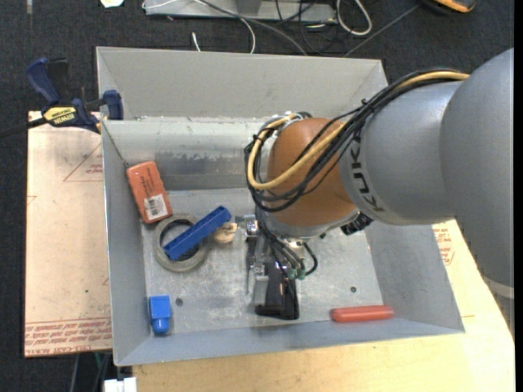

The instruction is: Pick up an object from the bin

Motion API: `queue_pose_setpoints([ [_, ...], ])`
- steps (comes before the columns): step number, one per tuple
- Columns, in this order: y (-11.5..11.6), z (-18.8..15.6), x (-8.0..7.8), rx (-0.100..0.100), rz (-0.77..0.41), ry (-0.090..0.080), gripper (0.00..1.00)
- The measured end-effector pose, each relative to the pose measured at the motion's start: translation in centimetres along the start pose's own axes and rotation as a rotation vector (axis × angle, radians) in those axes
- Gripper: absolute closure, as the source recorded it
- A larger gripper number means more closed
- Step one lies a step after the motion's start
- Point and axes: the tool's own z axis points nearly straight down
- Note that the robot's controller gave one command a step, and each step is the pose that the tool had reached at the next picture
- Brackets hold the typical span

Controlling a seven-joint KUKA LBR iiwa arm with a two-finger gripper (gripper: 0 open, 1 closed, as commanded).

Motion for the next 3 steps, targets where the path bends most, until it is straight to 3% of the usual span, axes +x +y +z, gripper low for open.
queue_pose_setpoints([
  [1, -0.1, -0.5, -0.2, -0.001, 0.003, -0.006, 0.0],
  [2, -5.2, 3.2, -3.5, -0.002, -0.232, -0.012, 0.0],
  [3, -7.8, 4.9, -4.3, -0.004, -0.086, -0.011, 0.0],
])
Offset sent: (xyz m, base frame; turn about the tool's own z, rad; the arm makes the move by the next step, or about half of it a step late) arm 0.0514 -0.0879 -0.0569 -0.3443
